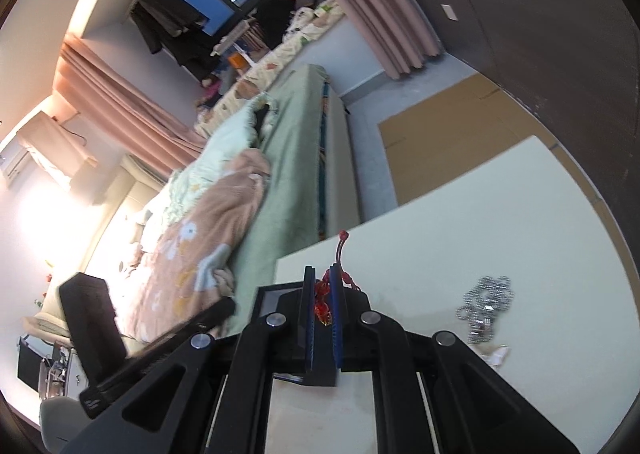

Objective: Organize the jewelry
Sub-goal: 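Carry the ring and red string bracelet into the black box, open both grippers, then move both grippers back to the butterfly pendant necklace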

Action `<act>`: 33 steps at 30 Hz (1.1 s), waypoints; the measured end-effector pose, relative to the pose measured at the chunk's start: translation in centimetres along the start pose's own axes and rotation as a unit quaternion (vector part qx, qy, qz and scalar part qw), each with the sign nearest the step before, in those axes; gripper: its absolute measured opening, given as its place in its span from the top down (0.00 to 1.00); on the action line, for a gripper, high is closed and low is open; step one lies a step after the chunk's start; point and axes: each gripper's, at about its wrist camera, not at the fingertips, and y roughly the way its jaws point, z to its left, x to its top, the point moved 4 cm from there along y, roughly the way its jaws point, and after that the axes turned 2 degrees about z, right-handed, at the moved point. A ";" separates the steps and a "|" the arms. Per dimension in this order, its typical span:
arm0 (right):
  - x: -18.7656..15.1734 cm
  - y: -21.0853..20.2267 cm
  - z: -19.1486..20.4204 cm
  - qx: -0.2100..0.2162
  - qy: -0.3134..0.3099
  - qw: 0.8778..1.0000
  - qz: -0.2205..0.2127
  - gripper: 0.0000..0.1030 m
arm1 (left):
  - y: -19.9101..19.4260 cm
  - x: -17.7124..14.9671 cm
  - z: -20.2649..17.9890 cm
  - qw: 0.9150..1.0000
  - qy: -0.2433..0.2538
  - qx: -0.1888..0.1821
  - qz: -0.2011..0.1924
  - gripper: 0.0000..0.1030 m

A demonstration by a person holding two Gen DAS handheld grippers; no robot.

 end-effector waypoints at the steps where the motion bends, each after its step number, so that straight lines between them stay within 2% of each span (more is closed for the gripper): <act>1: -0.1 0.3 0.7 0.009 -0.003 1.000 0.000 0.93 | -0.1 0.0 0.5 1.000 -0.009 0.006 -0.002 0.37; 2: -0.2 0.4 1.2 0.017 -0.004 1.000 0.001 0.93 | -0.4 0.1 1.0 1.000 -0.019 0.013 -0.010 0.31; 9: -1.5 2.7 4.3 0.050 -0.019 0.998 0.022 0.93 | -1.7 0.5 3.3 0.998 -0.049 0.019 -0.020 0.31; 15: -3.0 5.3 6.6 0.085 -0.022 0.995 0.051 0.93 | -2.5 0.7 4.6 0.997 -0.064 0.025 -0.030 0.25; 16: -3.3 5.7 6.9 0.082 -0.027 0.995 0.054 0.93 | -2.7 0.7 5.0 0.997 -0.068 0.026 -0.031 0.25; 18: -4.1 7.4 6.9 0.042 -0.043 0.995 0.075 0.88 | -2.8 0.8 5.4 0.996 -0.075 0.027 -0.033 0.25; 19: -4.5 8.0 6.6 0.035 -0.040 0.994 0.091 0.73 | -2.9 0.8 5.6 0.996 -0.079 0.029 -0.033 0.25; 20: -4.7 8.4 6.2 0.027 -0.032 0.994 0.097 0.37 | -2.9 0.8 5.7 0.996 -0.080 0.030 -0.032 0.25; 21: -4.6 8.1 5.8 0.012 -0.033 0.996 0.079 0.28 | -2.9 0.7 5.7 0.996 -0.080 0.030 -0.031 0.25; 22: -4.5 7.7 5.7 0.002 -0.039 0.997 0.069 0.25 | -2.8 0.8 5.8 0.996 -0.079 0.030 -0.030 0.25; 25: -3.8 6.3 4.9 0.003 -0.035 0.998 0.059 0.25 | -2.8 0.8 5.7 0.996 -0.078 0.030 -0.030 0.25; 28: -3.2 5.0 3.5 -0.022 -0.032 0.998 0.048 0.25 | -2.7 0.6 5.6 0.996 -0.075 0.029 -0.027 0.25; 33: -2.6 3.1 0.5 -0.069 -0.019 0.996 0.053 0.15 | -2.2 0.4 4.5 0.997 -0.062 0.028 -0.020 0.15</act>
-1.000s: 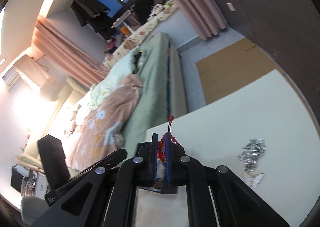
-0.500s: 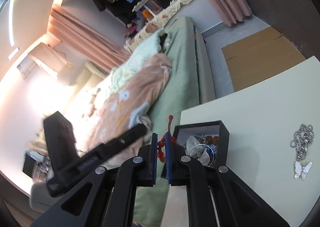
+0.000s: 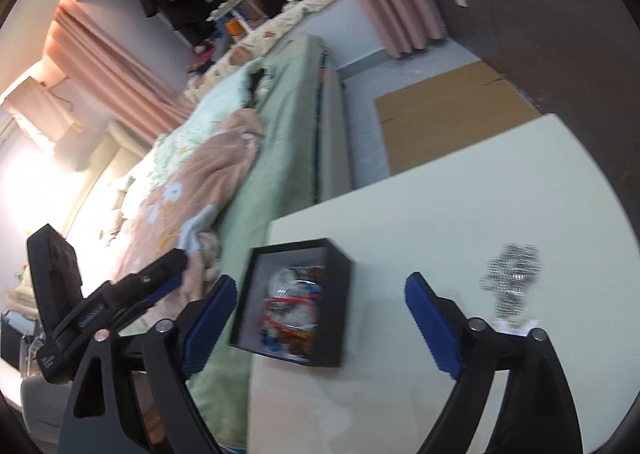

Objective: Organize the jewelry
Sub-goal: 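Move both grippers back to the butterfly pendant necklace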

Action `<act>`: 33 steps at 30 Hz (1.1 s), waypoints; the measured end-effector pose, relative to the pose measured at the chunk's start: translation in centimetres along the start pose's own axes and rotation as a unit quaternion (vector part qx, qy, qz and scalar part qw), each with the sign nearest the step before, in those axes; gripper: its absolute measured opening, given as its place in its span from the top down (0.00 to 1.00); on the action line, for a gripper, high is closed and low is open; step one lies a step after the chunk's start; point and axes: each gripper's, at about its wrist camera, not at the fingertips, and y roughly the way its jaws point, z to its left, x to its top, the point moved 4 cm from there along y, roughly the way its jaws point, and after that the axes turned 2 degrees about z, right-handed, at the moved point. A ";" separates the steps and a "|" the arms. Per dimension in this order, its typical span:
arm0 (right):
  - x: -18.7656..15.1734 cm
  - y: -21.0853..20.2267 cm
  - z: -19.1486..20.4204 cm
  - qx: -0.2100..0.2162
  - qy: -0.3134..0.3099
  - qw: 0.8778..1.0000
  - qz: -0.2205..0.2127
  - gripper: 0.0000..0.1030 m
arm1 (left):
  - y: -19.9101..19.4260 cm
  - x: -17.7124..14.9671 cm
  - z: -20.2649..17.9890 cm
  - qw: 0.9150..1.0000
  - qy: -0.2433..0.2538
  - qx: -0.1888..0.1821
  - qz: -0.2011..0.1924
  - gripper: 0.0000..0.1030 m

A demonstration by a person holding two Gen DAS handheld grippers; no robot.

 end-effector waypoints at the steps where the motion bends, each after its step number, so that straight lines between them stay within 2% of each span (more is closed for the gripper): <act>1: 0.1 -0.1 -0.3 -0.006 0.002 1.000 0.003 0.14 | 0.1 -0.1 -0.3 1.000 0.003 0.001 0.001 0.13; 7: 0.1 -1.6 -3.4 -0.034 0.012 0.999 0.010 0.07 | 0.9 -0.8 -2.7 0.999 0.033 0.001 0.007 0.09; 15: -0.2 -2.7 -7.1 -0.054 0.032 0.998 0.032 0.07 | 2.4 -1.9 -5.7 0.998 0.058 -0.009 0.020 0.09; 22: 0.1 -3.9 -9.9 -0.068 0.046 0.996 0.034 0.07 | 4.1 -3.3 -9.3 0.995 0.090 -0.018 0.037 0.09; 33: -0.2 -6.1 -14.4 -0.097 0.061 0.993 0.037 0.07 | 7.3 -7.4 -14.9 0.987 0.145 -0.018 0.066 0.09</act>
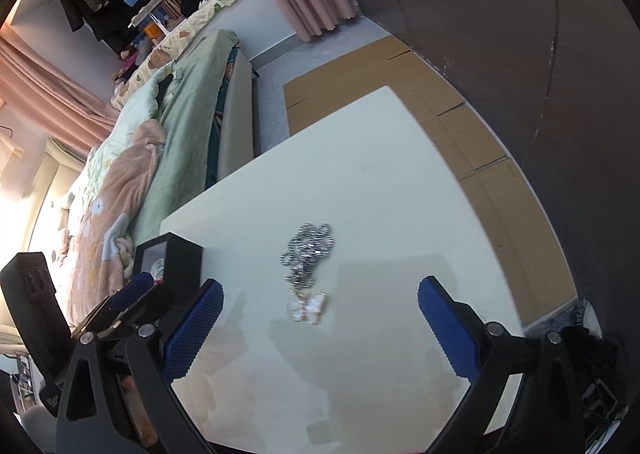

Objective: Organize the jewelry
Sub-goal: 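Move both grippers back to the butterfly pendant necklace, then grasp the white butterfly pendant with the left gripper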

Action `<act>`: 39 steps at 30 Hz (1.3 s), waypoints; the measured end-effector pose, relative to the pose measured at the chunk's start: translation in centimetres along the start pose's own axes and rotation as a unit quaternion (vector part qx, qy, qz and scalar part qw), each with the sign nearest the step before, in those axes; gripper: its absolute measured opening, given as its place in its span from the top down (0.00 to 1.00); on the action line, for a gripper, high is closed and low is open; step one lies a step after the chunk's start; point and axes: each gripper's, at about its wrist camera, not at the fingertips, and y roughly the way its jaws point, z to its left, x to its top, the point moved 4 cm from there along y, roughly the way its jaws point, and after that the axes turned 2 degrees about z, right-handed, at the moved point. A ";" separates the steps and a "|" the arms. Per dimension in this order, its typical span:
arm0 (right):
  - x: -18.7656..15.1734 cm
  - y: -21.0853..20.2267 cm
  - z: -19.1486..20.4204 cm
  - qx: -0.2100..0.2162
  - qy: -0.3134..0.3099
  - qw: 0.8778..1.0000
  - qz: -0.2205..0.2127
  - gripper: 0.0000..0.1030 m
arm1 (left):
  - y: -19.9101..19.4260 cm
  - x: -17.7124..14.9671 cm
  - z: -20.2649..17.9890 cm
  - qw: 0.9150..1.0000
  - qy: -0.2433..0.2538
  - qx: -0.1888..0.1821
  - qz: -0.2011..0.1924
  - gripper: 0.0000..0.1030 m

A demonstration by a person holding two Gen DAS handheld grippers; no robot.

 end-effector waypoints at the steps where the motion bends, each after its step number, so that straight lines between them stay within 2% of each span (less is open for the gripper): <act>1: 0.0 0.0 -0.4 -0.003 0.002 1.000 0.001 0.07 | 0.5 -0.3 -0.5 1.000 0.002 -0.001 0.004 0.09; 9: 0.1 -0.8 -4.4 -0.043 0.033 0.999 -0.008 0.07 | 4.0 -2.0 -3.9 0.999 0.032 0.010 0.032 0.09; 12: 0.0 -0.9 -5.2 -0.030 0.039 0.999 -0.004 0.07 | 5.2 -2.4 -4.5 0.999 0.031 0.013 0.039 0.08; 25: 0.1 -1.8 -7.8 -0.034 0.046 0.998 -0.004 0.07 | 8.3 -3.7 -7.1 0.996 0.064 0.040 0.050 0.07; 29: 0.0 -1.5 -7.4 -0.035 0.037 0.999 0.000 0.07 | 8.7 -4.0 -7.5 0.993 0.081 0.058 0.058 0.27; 30: 0.0 -1.4 -7.3 -0.035 0.034 0.999 0.001 0.07 | 8.8 -4.0 -7.6 0.993 0.085 0.064 0.057 0.29; 34: -0.1 -1.0 -6.5 -0.039 0.025 0.999 0.005 0.07 | 8.5 -3.7 -7.3 0.992 0.090 0.077 0.053 0.60; 39: -0.2 0.0 -5.9 -0.031 0.024 0.999 0.017 0.07 | 8.3 -3.3 -6.4 0.994 0.078 0.053 0.061 0.61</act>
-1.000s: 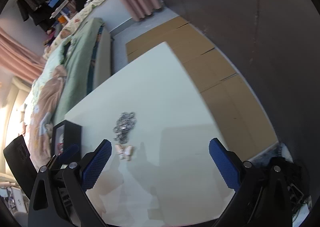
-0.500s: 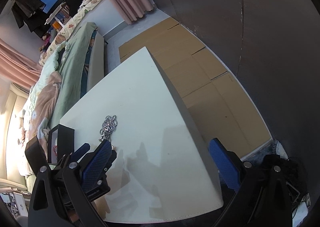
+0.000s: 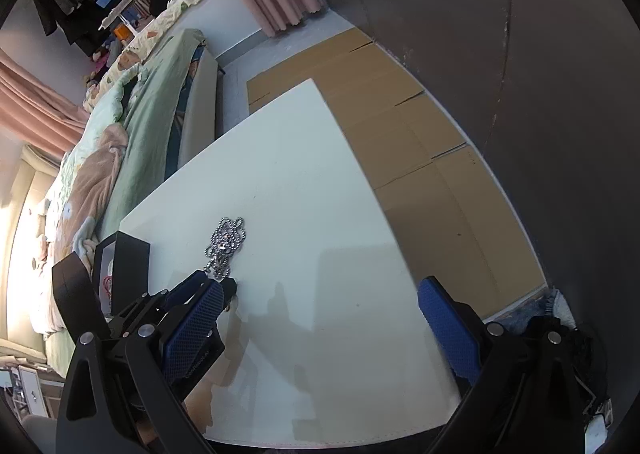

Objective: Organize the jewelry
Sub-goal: 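Grasp the white butterfly pendant with the left gripper, then grasp the silver bead chain with the right gripper while the left holds the pendant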

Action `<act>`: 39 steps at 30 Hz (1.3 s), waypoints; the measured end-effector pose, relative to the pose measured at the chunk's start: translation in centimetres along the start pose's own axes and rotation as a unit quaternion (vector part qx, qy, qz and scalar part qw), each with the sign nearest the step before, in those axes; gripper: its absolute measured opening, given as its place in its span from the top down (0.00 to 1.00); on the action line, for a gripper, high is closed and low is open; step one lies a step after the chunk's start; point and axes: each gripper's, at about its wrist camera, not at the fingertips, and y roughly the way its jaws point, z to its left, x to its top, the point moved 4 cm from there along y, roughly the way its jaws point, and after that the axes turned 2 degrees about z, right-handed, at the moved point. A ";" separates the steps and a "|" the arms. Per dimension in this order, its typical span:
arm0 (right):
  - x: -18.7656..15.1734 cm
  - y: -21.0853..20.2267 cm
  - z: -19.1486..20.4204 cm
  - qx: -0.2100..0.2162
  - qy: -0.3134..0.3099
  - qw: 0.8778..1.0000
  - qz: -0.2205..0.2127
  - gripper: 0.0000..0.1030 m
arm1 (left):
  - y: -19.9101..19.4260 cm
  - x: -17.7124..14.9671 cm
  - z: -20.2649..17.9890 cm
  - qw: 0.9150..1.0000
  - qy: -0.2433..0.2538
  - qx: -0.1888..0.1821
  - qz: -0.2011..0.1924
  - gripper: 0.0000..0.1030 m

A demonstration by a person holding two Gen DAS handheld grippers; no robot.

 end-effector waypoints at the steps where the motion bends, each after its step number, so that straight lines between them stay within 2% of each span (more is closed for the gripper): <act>1: 0.0 0.2 0.2 0.007 0.003 1.000 0.003 0.07 | -0.1 0.0 0.2 1.000 -0.002 -0.005 0.001 0.61; 9: 0.2 2.1 2.6 0.034 0.001 0.999 0.016 0.08 | -2.3 1.3 3.0 0.999 -0.035 -0.021 -0.020 0.61; 18: 0.5 4.8 6.2 0.049 -0.012 0.998 0.037 0.31 | -4.5 2.6 7.1 0.995 -0.080 -0.027 -0.045 0.61; 29: 0.3 8.5 9.3 0.024 -0.023 0.998 0.061 0.57 | -6.1 3.3 10.4 0.990 -0.118 -0.034 -0.068 0.61; 32: 0.4 9.7 9.9 0.015 -0.023 0.997 0.067 0.59 | -6.4 3.3 11.3 0.989 -0.127 -0.035 -0.074 0.61; 39: 0.9 10.7 11.6 -0.023 -0.041 0.998 0.046 0.59 | -7.1 3.3 12.8 0.986 -0.138 -0.039 -0.084 0.61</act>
